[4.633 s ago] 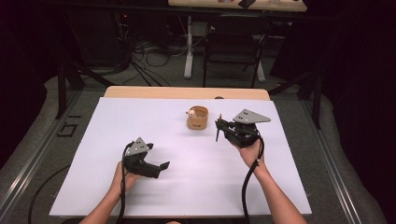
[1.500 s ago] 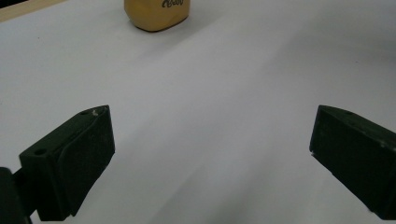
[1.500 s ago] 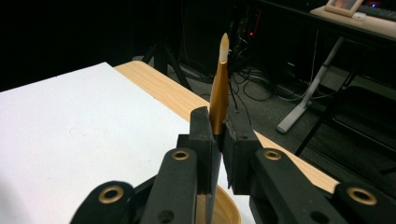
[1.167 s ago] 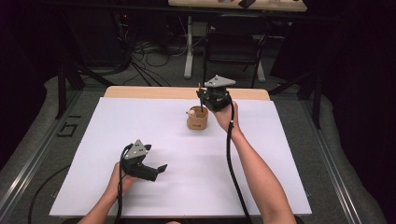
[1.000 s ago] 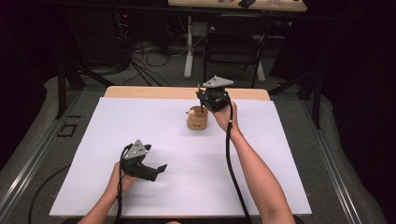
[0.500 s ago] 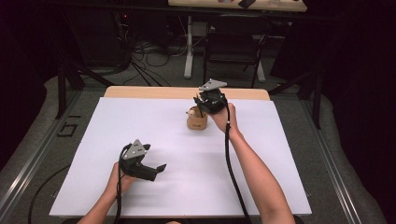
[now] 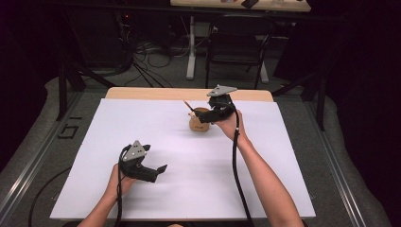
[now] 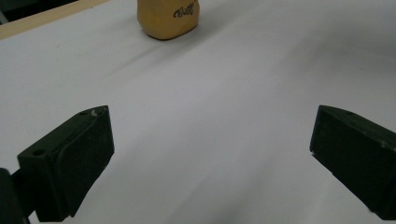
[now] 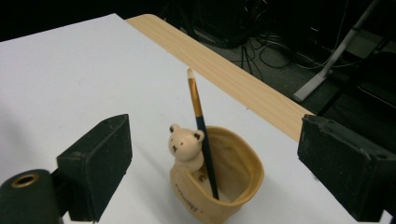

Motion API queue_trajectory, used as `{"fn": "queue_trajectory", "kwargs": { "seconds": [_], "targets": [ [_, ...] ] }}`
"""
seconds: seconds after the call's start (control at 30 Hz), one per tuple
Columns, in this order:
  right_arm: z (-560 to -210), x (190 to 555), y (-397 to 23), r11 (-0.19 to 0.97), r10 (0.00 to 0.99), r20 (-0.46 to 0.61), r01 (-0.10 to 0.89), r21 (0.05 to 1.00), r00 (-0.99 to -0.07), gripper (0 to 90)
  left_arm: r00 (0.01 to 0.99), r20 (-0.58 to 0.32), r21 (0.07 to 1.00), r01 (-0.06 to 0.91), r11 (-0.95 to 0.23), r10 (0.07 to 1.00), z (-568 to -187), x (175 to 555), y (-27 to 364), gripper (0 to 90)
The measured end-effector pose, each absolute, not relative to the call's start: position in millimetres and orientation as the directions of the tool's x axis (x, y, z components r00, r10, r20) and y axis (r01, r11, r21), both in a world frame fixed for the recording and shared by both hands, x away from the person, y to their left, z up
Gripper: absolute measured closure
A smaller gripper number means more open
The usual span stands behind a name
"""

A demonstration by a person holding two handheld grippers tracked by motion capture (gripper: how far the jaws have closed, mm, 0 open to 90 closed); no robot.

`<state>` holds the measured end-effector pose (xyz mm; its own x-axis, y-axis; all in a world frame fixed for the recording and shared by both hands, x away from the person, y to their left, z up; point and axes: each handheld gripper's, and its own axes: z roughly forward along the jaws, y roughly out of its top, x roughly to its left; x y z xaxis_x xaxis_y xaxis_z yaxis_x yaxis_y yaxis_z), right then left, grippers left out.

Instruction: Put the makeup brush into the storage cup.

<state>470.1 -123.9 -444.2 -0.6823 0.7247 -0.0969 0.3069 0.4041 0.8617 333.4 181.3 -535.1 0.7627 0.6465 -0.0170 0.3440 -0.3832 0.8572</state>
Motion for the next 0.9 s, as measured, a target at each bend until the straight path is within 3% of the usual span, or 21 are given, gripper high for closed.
{"fn": "queue_trajectory", "kwargs": {
  "seconds": [0.27, 0.9],
  "targets": [
    [-450.1, 452.7, -131.3, 0.403, 0.697, -0.079, 0.299, 0.865, -0.713, 0.9, 0.738, -0.017, 0.872, 0.341, -0.351, 0.674, -531.0, 333.3, 192.9, 0.0],
    [-457.9, 405.5, -159.7, 0.34, 0.682, -0.056, 0.249, 0.907, -0.73, 0.0, 0.719, -0.021, 0.886, 0.334, -0.32, 0.694, -528.5, 328.7, 207.5, 0.0]
  ]
}}
